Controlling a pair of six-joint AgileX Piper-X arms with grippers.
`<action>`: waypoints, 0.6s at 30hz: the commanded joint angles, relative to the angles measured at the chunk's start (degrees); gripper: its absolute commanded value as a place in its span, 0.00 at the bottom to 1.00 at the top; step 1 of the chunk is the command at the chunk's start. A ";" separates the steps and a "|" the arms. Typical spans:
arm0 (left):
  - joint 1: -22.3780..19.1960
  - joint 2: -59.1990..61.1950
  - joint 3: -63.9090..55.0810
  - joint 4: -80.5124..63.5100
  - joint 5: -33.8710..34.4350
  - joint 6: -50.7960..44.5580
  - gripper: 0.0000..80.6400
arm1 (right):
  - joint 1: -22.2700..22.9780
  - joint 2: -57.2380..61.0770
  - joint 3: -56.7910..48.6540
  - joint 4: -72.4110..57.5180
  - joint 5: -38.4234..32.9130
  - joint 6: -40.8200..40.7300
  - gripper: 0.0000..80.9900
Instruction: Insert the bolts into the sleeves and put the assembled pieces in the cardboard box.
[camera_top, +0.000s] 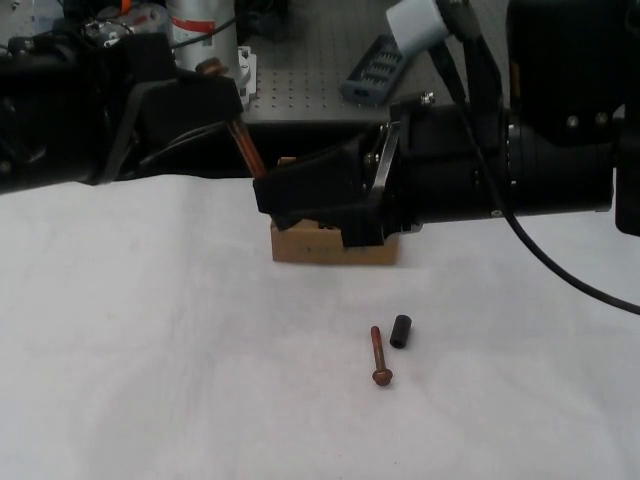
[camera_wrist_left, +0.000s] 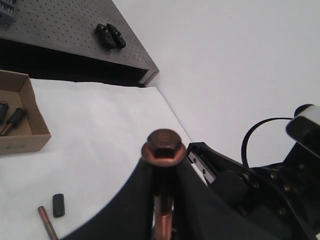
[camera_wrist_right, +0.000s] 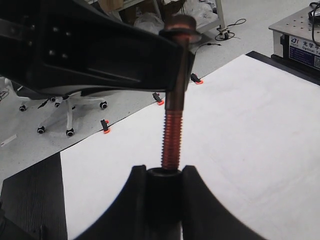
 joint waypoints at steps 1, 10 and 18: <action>-0.18 -0.40 -0.28 0.20 2.62 -0.93 0.01 | 0.15 -0.24 -0.68 -3.15 0.06 0.00 0.03; -0.18 -0.40 -0.28 0.49 2.61 -0.93 0.01 | 0.15 -0.24 -0.68 -5.24 0.06 0.00 0.03; -0.18 -0.40 -0.28 0.46 2.61 -1.10 0.01 | 0.03 -0.24 -0.68 -7.04 0.06 2.61 0.03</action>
